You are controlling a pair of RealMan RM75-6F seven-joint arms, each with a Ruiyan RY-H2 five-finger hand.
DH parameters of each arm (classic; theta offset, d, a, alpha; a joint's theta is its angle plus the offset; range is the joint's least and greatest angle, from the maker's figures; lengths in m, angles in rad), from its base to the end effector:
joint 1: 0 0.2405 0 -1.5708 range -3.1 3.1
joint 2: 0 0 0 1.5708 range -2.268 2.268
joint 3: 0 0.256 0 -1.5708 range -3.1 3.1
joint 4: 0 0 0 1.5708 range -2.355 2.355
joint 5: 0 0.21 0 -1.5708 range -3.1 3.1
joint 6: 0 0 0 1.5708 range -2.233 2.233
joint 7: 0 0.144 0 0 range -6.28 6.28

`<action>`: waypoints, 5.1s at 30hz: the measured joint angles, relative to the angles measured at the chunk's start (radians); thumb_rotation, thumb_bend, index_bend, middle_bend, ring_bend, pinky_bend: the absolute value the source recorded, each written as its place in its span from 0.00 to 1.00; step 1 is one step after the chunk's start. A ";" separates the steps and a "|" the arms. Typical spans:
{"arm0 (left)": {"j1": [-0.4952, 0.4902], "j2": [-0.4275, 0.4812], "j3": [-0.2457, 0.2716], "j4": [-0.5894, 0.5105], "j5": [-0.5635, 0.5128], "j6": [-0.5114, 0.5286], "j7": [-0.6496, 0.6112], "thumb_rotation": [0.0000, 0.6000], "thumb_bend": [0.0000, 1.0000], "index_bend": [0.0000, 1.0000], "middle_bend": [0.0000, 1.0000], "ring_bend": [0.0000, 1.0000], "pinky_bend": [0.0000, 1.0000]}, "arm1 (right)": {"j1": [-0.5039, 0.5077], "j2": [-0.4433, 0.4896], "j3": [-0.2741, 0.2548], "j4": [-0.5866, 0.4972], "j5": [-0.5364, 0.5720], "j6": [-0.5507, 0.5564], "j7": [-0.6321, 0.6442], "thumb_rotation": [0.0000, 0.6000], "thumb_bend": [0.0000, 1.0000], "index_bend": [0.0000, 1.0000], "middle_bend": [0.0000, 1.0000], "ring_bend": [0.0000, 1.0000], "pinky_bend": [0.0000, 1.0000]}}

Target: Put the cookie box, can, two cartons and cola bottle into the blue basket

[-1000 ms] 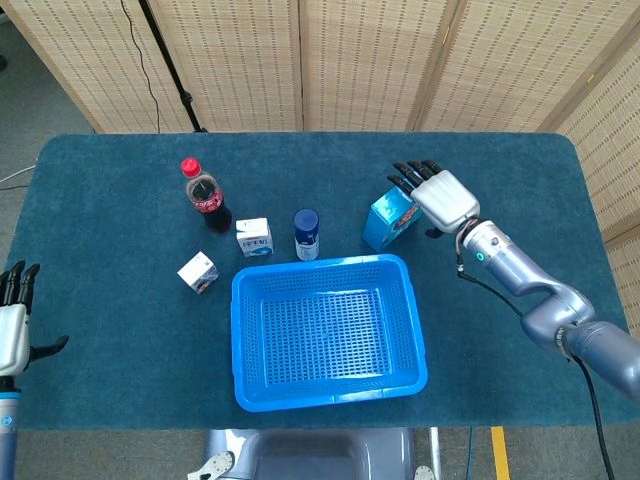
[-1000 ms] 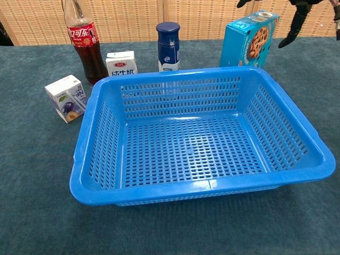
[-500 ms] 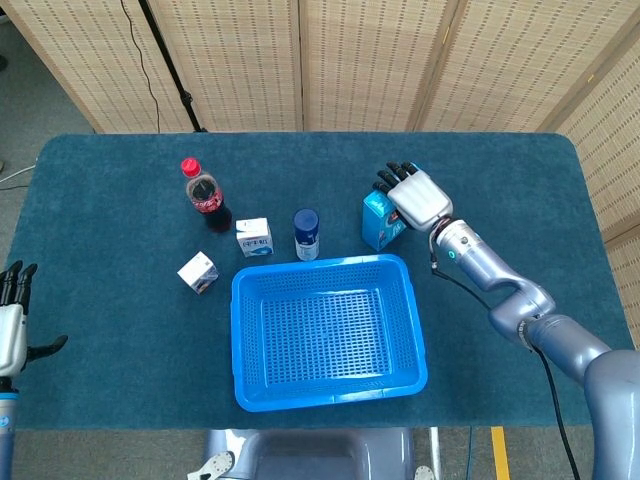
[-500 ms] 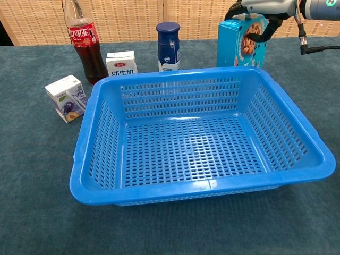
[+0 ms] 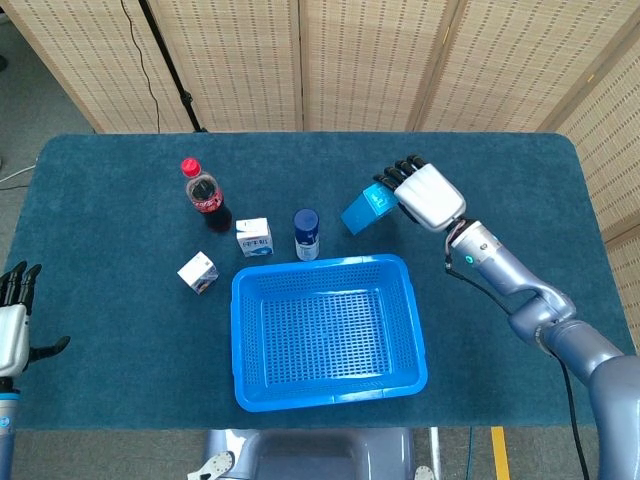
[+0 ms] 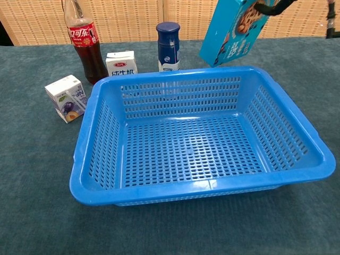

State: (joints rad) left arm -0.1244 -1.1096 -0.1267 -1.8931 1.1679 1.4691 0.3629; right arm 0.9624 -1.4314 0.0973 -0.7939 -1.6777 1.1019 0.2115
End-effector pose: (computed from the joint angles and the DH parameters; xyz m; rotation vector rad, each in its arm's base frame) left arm -0.2855 0.1968 0.1563 -1.2115 -0.9741 -0.7102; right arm -0.1431 -0.4628 0.1110 1.9595 -0.1505 1.0068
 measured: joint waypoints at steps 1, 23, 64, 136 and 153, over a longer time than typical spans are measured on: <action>0.000 0.001 0.001 -0.001 0.002 0.000 -0.002 1.00 0.00 0.00 0.00 0.00 0.00 | -0.008 0.021 -0.001 -0.019 -0.005 0.024 -0.008 1.00 0.98 0.56 0.51 0.45 0.54; -0.004 -0.007 0.021 -0.005 0.030 -0.002 0.014 1.00 0.00 0.00 0.00 0.00 0.00 | -0.149 0.360 -0.052 -0.536 -0.308 0.427 -0.252 1.00 0.98 0.56 0.51 0.45 0.54; -0.021 -0.014 0.039 -0.004 0.024 -0.032 0.027 1.00 0.00 0.00 0.00 0.00 0.00 | -0.038 0.370 -0.211 -0.466 -0.641 0.293 -0.384 1.00 1.00 0.51 0.46 0.42 0.54; -0.034 0.020 0.043 -0.004 0.027 -0.077 -0.040 1.00 0.00 0.00 0.00 0.00 0.00 | -0.015 0.199 -0.011 -0.329 0.046 -0.127 0.867 1.00 0.00 0.00 0.00 0.00 0.11; -0.065 -0.008 0.014 0.023 -0.075 -0.106 0.002 1.00 0.00 0.00 0.00 0.00 0.00 | 0.193 -0.069 0.017 -0.102 0.078 -0.345 1.012 1.00 0.00 0.00 0.00 0.00 0.15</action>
State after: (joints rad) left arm -0.1897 -1.1172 -0.1126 -1.8703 1.0925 1.3634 0.3651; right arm 1.1554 -1.5002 0.1148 -0.8957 -1.6002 0.7566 1.2232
